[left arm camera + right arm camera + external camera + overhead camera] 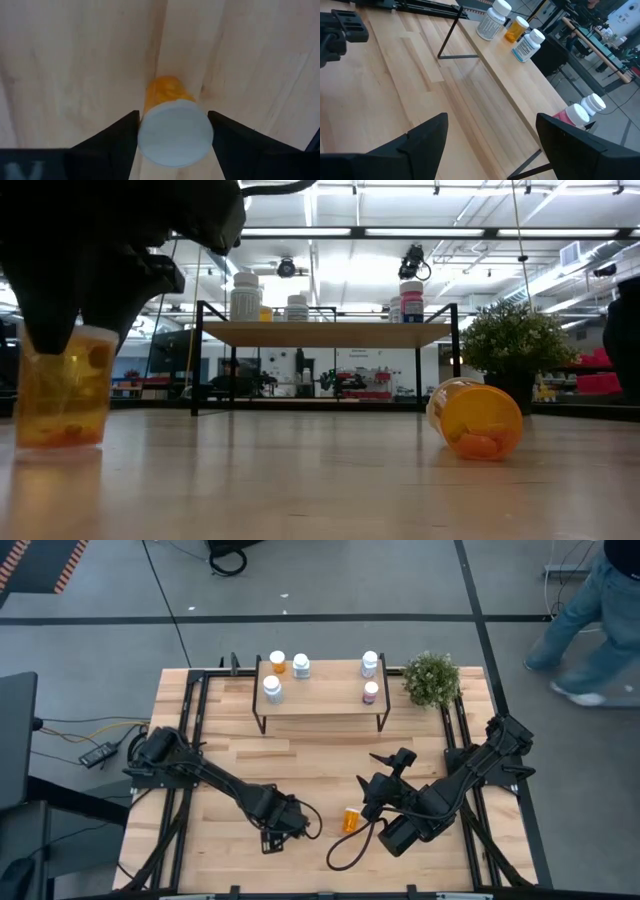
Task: Pick and place medicine bottles onto shelf by color
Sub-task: Put the left yellow pill bottle on the shelf
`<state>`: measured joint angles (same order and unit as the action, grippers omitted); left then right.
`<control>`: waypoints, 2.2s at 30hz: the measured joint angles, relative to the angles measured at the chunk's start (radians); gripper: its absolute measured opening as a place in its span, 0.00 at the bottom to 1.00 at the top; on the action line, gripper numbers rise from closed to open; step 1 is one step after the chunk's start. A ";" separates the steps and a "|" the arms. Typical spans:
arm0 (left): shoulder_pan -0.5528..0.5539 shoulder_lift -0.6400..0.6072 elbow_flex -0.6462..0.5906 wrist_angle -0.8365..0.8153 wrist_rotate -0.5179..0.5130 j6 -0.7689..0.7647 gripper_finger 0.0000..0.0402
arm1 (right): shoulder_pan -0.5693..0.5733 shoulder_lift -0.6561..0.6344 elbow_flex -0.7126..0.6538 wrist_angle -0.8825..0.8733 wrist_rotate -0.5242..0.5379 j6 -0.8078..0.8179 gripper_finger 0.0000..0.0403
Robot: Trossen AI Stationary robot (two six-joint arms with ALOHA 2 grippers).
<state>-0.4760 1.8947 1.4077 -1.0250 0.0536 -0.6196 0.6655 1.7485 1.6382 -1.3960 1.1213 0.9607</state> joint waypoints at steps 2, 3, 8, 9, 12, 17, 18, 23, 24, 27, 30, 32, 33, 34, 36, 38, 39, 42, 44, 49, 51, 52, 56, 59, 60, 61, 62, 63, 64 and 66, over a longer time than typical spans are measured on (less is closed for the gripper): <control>0.012 -0.005 0.019 -0.009 0.001 0.012 0.59 | 0.000 0.000 0.000 0.000 -0.001 0.000 0.77; 0.018 -0.006 0.030 -0.017 0.002 0.026 0.58 | 0.000 0.000 0.000 0.000 -0.003 0.001 0.77; 0.064 -0.013 0.106 -0.073 0.001 0.098 0.54 | 0.000 0.000 0.000 0.000 -0.016 0.005 0.77; 0.075 -0.013 0.128 -0.096 0.000 0.112 0.54 | 0.001 0.000 0.000 0.000 -0.022 0.004 0.77; 0.112 -0.014 0.185 -0.141 -0.021 0.174 0.55 | 0.001 0.000 0.000 0.000 -0.051 0.005 0.77; 0.193 -0.014 0.290 -0.251 -0.081 0.296 0.59 | 0.015 0.000 0.000 0.000 -0.093 0.008 0.77; 0.214 -0.014 0.311 -0.266 -0.087 0.319 0.59 | 0.020 0.000 0.000 0.000 -0.097 0.008 0.77; 0.317 -0.014 0.414 -0.319 -0.095 0.437 0.56 | 0.055 0.000 0.000 0.000 -0.102 0.030 0.77; 0.337 -0.014 0.433 -0.324 -0.095 0.463 0.56 | 0.062 0.000 0.000 0.000 -0.102 0.033 0.77; 0.405 -0.013 0.497 -0.360 -0.095 0.553 0.55 | 0.073 0.000 0.000 0.000 -0.102 0.043 0.77; 0.477 -0.013 0.569 -0.403 -0.095 0.630 0.57 | 0.074 0.000 0.000 0.000 -0.102 0.057 0.77; 0.524 -0.013 0.616 -0.429 -0.095 0.677 0.59 | 0.073 0.000 0.000 0.000 -0.102 0.066 0.77; 0.546 -0.013 0.638 -0.443 -0.095 0.697 0.59 | 0.072 0.000 0.000 0.000 -0.102 0.067 0.77; 0.567 -0.013 0.659 -0.459 -0.095 0.719 0.59 | 0.073 0.000 0.000 0.000 -0.102 0.068 0.77; 0.608 -0.013 0.697 -0.485 -0.095 0.761 0.59 | 0.070 0.000 0.000 0.000 -0.102 0.070 0.77; 0.644 -0.014 0.721 -0.492 -0.095 0.796 0.58 | 0.067 0.000 0.000 0.000 -0.102 0.071 0.77; 0.659 -0.013 0.731 -0.497 -0.095 0.816 0.57 | 0.063 0.000 0.000 0.000 -0.102 0.072 0.77; 0.694 -0.014 0.744 -0.497 -0.095 0.865 0.56 | 0.053 0.000 0.000 0.000 -0.102 0.073 0.77; 0.710 -0.013 0.744 -0.498 -0.095 0.887 0.56 | 0.046 0.000 0.000 0.000 -0.102 0.076 0.77; 0.728 -0.005 0.744 -0.498 -0.138 0.938 0.59 | 0.032 0.000 0.000 0.000 -0.102 0.076 0.77; 0.732 0.005 0.743 -0.498 -0.160 0.954 0.59 | 0.026 0.000 0.000 0.000 -0.102 0.083 0.77; 0.733 0.011 0.743 -0.497 -0.165 0.964 0.59 | 0.023 0.000 0.000 0.000 -0.102 0.088 0.77; 0.739 0.040 0.743 -0.452 -0.176 0.976 0.56 | 0.021 0.000 0.000 0.001 -0.102 0.107 0.77; 0.756 0.039 0.742 -0.437 -0.177 0.993 0.56 | 0.021 0.000 0.000 0.001 -0.102 0.116 0.77; 0.764 0.037 0.742 -0.426 -0.185 0.998 0.56 | 0.021 0.000 0.000 0.001 -0.102 0.119 0.77; 0.773 0.037 0.742 -0.411 -0.191 0.998 0.56 | 0.021 0.000 0.000 0.001 -0.102 0.122 0.77; 0.783 0.038 0.742 -0.399 -0.192 0.997 0.57 | 0.021 0.000 0.000 0.001 -0.102 0.126 0.77; 0.791 0.038 0.742 -0.390 -0.192 0.994 0.57 | 0.021 0.000 0.000 0.002 -0.102 0.132 0.77; 0.799 0.038 0.742 -0.388 -0.193 0.994 0.57 | 0.022 0.000 0.000 0.003 -0.102 0.138 0.77; 0.816 0.038 0.742 -0.396 -0.192 0.993 0.57 | 0.022 0.000 0.000 0.006 -0.103 0.149 0.77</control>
<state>0.3401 1.9331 2.1502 -1.4206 -0.1383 0.3733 0.6876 1.7485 1.6382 -1.3902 1.0188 1.1102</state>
